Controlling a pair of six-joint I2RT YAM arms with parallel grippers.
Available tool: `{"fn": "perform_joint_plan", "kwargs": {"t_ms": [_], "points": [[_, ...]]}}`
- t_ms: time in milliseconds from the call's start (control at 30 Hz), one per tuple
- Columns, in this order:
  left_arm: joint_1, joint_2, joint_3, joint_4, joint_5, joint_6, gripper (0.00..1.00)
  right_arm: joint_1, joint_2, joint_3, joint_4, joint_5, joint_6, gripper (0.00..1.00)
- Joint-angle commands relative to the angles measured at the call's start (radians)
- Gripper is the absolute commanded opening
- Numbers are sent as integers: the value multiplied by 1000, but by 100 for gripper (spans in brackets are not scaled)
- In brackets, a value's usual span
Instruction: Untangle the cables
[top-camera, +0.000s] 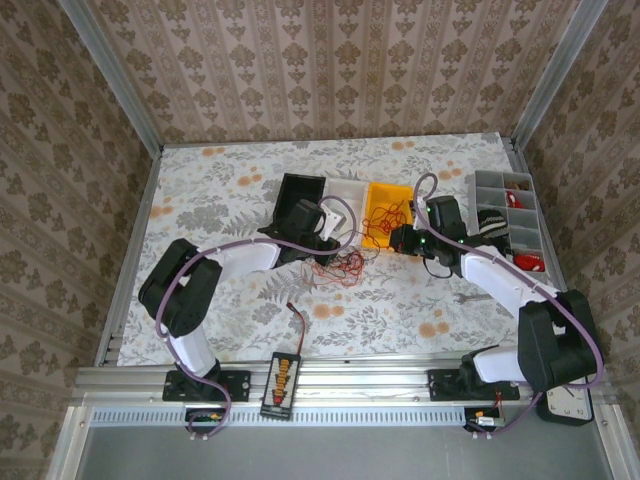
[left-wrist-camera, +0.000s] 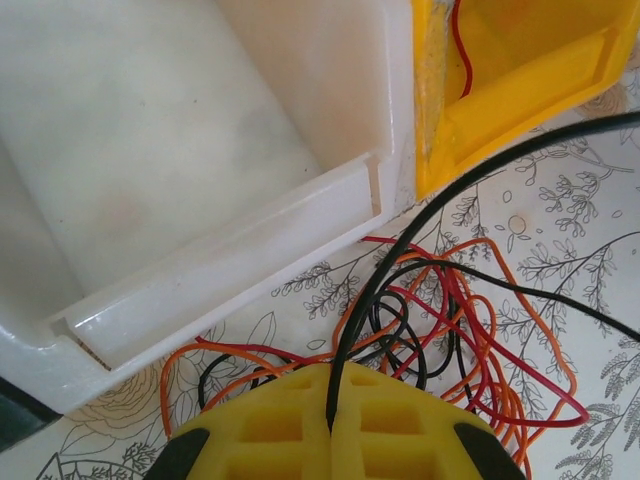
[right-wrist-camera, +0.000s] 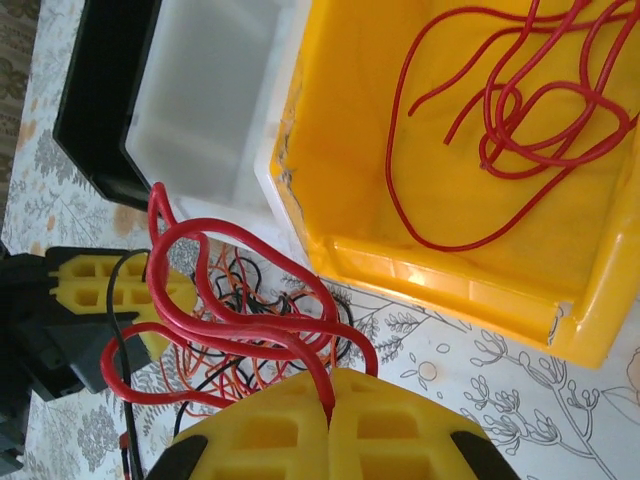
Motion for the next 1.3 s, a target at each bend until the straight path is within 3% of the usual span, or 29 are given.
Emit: {"fn": "perform_joint_plan", "kwargs": {"t_ms": [0, 333, 633, 833, 900, 967, 1033, 1167, 1267], "points": [[10, 1, -21, -40, -42, 13, 0, -29, -53, 15, 22, -16, 11, 2], [23, 23, -83, -46, -72, -27, 0, -89, -74, -16, 84, -152, 79, 3], [44, -45, -143, -17, -146, -89, 0, -95, -18, 49, -44, 174, 79, 5], [78, -125, -220, 28, -102, -118, 0, -96, 149, 178, -33, 194, 67, 9], [86, -139, -229, 32, -70, -115, 0, -95, 202, 220, -20, 194, 70, 16], [91, -144, -228, 30, -49, -113, 0, -93, 239, 262, -31, 204, 79, 33], [96, -146, -227, 29, -31, -110, 0, -76, 247, 282, -47, 227, 74, 42], [106, -152, -230, 31, 0, -113, 0, 12, 214, 274, -94, 225, -34, 44], [112, -154, -235, 37, 20, -113, 0, 112, 200, 249, -128, 156, -116, 43]]}}
